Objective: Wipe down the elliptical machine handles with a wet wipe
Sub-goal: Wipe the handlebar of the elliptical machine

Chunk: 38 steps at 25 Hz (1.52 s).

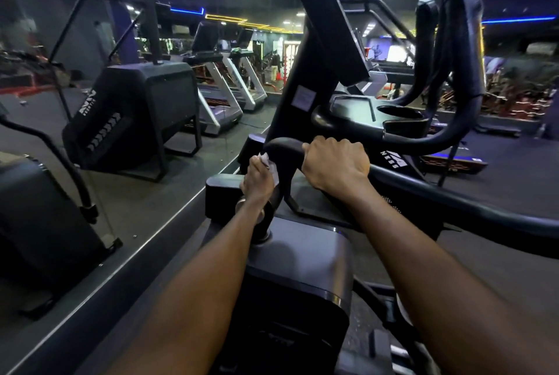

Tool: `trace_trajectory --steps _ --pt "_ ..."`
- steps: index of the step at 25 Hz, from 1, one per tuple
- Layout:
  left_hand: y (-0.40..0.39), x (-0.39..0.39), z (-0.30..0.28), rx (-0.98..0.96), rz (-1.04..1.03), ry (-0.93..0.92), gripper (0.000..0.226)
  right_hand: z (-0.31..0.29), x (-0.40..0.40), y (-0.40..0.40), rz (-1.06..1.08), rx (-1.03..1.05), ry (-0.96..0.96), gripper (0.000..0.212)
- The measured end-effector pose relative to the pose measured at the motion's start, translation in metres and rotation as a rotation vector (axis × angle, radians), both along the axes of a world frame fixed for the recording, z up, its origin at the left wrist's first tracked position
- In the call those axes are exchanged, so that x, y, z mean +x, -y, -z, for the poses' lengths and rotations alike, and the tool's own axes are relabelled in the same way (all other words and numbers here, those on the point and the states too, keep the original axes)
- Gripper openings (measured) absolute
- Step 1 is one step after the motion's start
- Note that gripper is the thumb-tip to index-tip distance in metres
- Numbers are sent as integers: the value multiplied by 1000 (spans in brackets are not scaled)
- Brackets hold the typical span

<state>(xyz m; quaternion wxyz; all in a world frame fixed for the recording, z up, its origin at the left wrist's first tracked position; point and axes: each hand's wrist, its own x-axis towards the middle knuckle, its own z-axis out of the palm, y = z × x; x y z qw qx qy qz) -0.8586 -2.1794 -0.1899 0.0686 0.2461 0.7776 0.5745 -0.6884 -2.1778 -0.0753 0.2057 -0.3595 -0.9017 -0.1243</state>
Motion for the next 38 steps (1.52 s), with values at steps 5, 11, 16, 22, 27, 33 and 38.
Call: trace_trajectory --steps 5,11,16,22,27,33,38 --pt "-1 3 -30 2 66 -112 51 1 0 1 -15 8 2 42" --pt "-13 -32 -47 -105 307 -52 58 6 0 -1 -4 46 -14 38" --pt "1 8 -98 -342 452 -382 42 5 4 7 -17 74 -135 28" --pt "6 41 -118 -580 528 -632 39 37 26 16 -424 220 -538 9" --pt "8 89 -123 -589 477 -669 30 110 70 6 -402 -162 -289 13" --pt "22 174 -113 -302 374 -709 47 114 114 -54 -239 -1145 -600 20" --pt "25 242 -103 -49 316 -654 52 97 153 -64 -319 -1511 -724 11"
